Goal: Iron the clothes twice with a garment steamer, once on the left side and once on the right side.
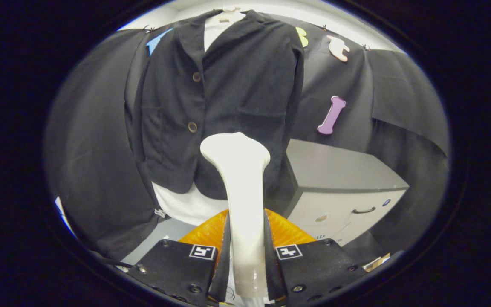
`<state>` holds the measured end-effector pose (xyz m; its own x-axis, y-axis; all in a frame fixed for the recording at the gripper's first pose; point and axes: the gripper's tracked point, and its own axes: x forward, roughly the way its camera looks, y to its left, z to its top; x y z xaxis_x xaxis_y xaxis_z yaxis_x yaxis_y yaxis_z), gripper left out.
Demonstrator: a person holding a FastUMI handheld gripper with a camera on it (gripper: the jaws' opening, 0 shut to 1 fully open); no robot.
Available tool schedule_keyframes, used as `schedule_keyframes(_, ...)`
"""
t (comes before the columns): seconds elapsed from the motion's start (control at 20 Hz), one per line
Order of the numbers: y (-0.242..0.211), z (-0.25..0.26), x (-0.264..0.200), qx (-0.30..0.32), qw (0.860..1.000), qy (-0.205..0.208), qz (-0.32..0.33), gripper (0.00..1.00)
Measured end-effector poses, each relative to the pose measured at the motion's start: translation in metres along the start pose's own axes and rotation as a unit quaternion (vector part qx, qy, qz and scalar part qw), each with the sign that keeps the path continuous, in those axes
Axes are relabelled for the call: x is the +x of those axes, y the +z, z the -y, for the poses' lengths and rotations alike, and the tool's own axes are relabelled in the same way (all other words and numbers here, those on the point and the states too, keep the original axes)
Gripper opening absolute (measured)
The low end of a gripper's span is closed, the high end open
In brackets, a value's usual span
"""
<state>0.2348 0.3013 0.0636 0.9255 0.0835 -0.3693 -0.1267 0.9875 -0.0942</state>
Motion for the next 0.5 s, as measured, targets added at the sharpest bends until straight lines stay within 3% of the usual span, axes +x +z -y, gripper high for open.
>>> schedule_keyframes(0.5,0.146,-0.043,-0.061,0.027,0.995,0.023,0.094,0.38)
